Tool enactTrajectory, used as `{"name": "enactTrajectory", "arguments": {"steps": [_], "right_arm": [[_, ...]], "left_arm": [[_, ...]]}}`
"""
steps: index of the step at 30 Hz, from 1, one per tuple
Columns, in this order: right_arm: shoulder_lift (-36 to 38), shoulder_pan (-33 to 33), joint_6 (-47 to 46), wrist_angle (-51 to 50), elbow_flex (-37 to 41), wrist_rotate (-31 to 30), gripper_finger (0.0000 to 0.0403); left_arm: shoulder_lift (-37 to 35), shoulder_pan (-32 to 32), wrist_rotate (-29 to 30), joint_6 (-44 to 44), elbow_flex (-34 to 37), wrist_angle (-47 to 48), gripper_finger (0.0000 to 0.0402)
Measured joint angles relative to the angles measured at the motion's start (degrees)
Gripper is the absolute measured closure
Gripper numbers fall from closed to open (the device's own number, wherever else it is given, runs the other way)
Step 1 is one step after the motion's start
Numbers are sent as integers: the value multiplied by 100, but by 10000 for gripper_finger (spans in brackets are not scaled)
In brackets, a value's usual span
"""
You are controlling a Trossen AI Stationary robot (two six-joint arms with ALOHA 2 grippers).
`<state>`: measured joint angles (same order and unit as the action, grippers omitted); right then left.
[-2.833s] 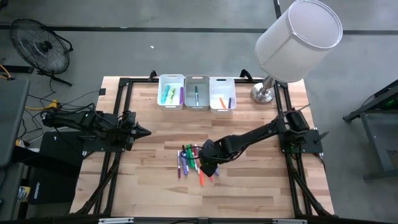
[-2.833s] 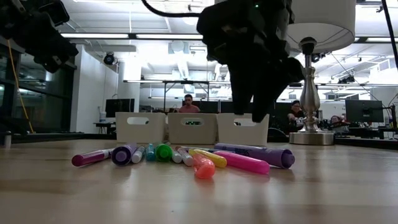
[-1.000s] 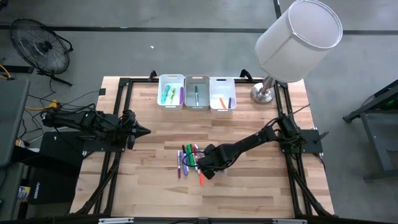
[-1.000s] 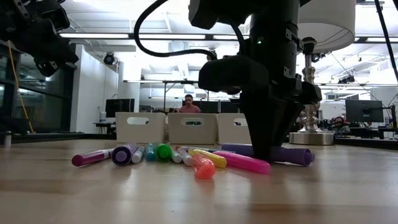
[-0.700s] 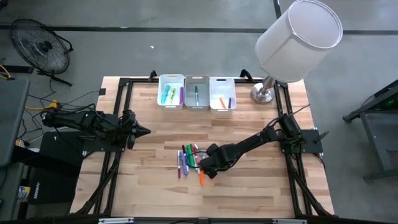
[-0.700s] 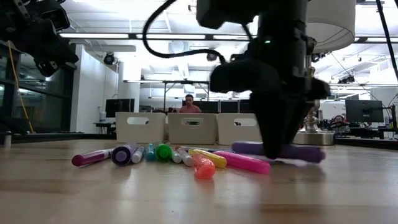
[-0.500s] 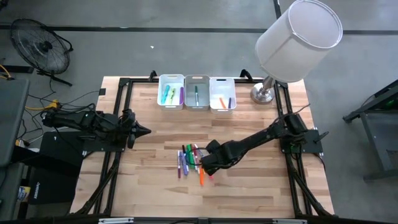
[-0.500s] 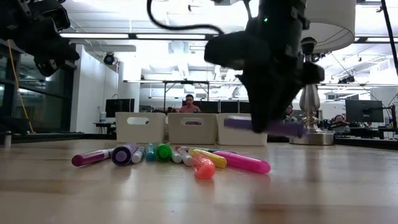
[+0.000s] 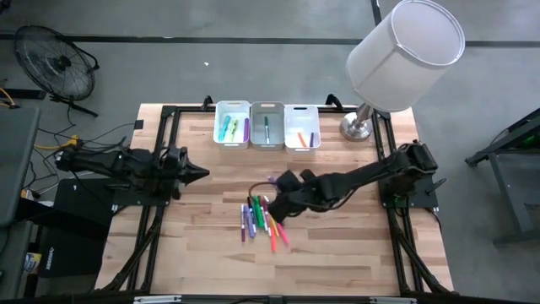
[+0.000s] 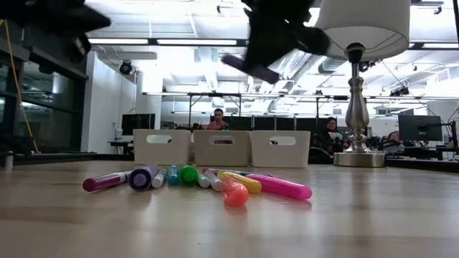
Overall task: Pick & Place Markers
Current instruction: Put the right purple highlighter pen into the left white bin
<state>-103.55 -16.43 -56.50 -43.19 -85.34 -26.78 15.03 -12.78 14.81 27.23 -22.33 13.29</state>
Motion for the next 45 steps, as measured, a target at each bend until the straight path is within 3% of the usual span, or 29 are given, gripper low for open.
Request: {"name": "enactTrajectory", "arguments": {"steps": [9, 18, 22, 34, 45], "right_arm": [[243, 447, 1681, 1573, 0, 151, 351], [408, 896, 2792, 2530, -2, 856, 351], [416, 993, 3119, 2940, -7, 1306, 351], [424, 1048, 3596, 3155, -11, 1986, 351], [424, 1084, 3752, 3002, -11, 2182, 351]], "left_arm": [[991, 2, 77, -465, -2, -1524, 384], [2094, 0, 120, -429, -2, -3117, 288], [2597, 1, 269, -427, -2, -3973, 264], [4179, 0, 758, -425, -34, -6088, 256], [5163, 1, 573, -490, -790, -6107, 256]]}}
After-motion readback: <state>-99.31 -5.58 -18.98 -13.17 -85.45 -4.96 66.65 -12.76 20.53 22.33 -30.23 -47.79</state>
